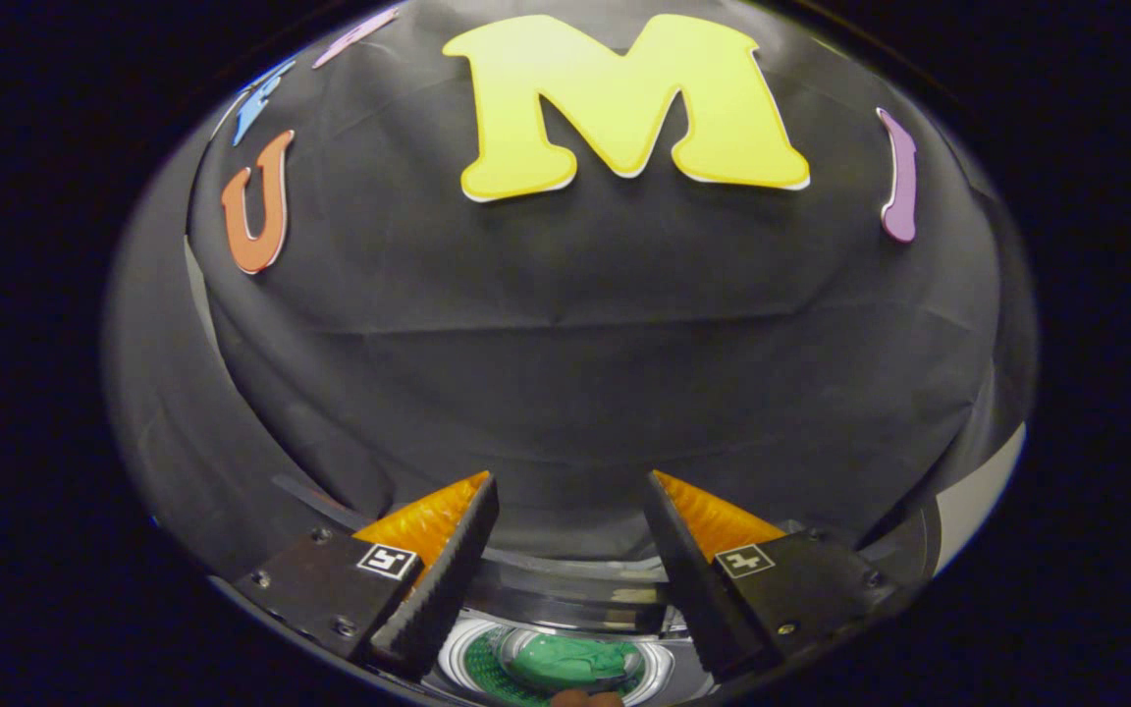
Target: Put the clothes into the washing machine and then close the washing machine lid.
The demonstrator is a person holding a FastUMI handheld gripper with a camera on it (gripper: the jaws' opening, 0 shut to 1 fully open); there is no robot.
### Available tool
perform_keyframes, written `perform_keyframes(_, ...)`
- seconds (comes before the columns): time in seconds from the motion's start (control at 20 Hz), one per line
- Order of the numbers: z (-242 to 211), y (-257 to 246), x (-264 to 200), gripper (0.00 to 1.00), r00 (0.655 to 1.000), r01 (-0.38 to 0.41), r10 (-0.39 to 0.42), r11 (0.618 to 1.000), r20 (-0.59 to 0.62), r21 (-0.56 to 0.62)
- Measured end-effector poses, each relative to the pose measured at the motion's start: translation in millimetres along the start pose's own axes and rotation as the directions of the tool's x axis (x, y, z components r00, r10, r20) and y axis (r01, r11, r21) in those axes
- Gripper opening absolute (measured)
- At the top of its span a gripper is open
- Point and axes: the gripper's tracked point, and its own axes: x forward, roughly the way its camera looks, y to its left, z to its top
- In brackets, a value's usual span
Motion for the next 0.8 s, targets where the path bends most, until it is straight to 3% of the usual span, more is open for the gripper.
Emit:
perform_keyframes(0.15,4.7,0.4,2.3,0.95,0.999,0.008,-0.008,1.000,0.051,-0.009)
perform_keyframes(0.8,1.0,3.3,-0.6,0.96,0.999,0.005,-0.004,1.000,0.050,-0.005)
